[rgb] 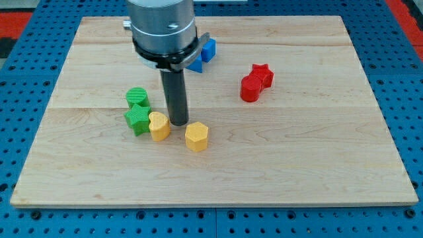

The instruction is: Slide the yellow hexagon closer to the yellow heart

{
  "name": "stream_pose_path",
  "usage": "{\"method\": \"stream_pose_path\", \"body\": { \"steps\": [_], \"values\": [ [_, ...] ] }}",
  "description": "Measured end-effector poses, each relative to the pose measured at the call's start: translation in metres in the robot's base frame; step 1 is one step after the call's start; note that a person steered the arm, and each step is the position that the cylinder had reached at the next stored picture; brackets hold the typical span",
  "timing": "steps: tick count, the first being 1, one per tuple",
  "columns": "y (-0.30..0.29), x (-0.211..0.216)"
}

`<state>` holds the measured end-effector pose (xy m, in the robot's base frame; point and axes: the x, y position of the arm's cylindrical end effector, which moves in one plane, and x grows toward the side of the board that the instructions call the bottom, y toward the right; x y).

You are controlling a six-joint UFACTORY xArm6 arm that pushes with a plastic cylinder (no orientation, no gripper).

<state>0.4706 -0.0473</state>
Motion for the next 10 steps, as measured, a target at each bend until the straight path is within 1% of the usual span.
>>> {"method": "stream_pose_path", "body": {
  "steps": [2, 3, 4, 5, 7, 10],
  "values": [
    [0.098, 0.0],
    [0.12, 0.018],
    [0.12, 0.034],
    [0.118, 0.034],
    [0.085, 0.034],
    [0.07, 0.053]
  ]
}}
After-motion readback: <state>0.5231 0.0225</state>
